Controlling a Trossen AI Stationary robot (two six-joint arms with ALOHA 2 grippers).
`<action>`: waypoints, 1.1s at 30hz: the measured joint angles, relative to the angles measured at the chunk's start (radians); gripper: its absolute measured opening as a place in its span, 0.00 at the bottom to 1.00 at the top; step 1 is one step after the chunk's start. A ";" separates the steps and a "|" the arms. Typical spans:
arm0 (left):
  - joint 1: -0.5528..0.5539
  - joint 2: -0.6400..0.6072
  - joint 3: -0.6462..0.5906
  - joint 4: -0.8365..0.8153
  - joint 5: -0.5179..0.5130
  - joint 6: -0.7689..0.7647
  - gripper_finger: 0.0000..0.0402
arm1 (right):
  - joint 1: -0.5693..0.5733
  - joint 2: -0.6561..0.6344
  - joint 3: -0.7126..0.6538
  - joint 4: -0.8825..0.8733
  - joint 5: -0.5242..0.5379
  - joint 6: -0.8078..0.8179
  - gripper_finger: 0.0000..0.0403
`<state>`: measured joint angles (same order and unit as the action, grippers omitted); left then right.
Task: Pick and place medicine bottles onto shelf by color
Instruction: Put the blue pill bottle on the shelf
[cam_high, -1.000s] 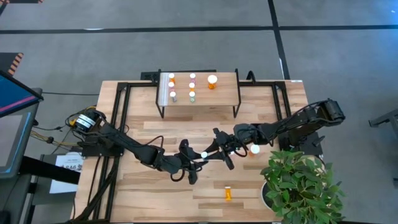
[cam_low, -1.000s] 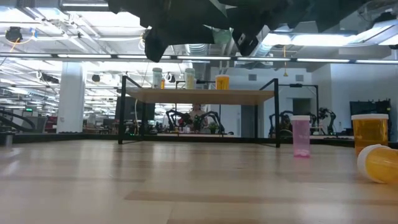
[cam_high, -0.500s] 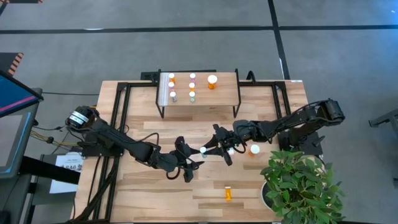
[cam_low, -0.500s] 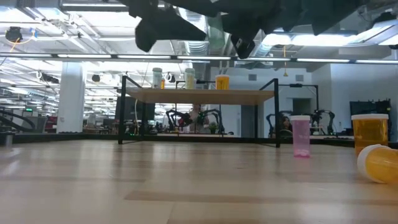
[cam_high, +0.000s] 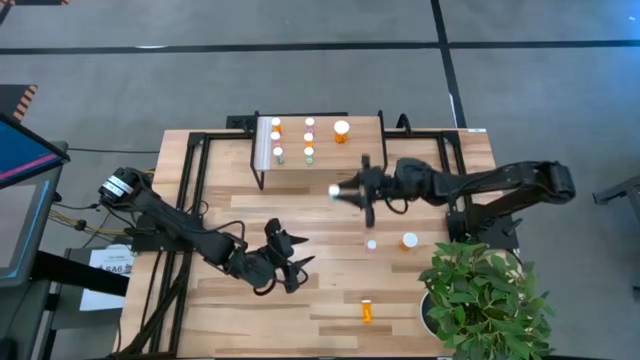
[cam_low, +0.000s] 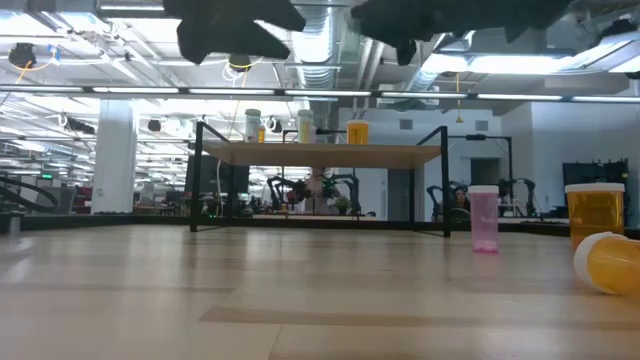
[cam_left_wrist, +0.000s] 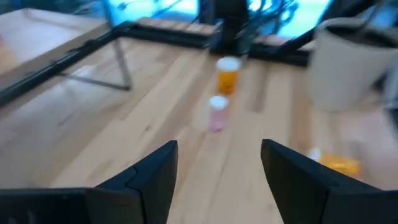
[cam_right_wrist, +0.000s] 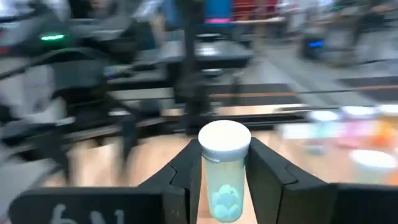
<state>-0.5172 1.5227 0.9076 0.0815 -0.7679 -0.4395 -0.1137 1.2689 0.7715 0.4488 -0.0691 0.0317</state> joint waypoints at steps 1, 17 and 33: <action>-0.004 0.000 -0.016 0.055 0.017 0.017 0.54 | -0.017 -0.001 0.000 0.000 0.024 -0.007 0.30; -0.033 0.000 -0.377 0.830 0.091 0.113 0.54 | -0.271 0.171 -0.002 0.057 0.080 -0.005 0.29; -0.032 0.000 -0.386 0.853 0.107 0.127 0.54 | -0.342 0.179 -0.107 0.287 0.079 0.023 0.29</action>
<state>-0.5495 1.5227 0.5214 0.9344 -0.6609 -0.3121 -0.4557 1.4476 0.6643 0.7356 0.0097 0.0547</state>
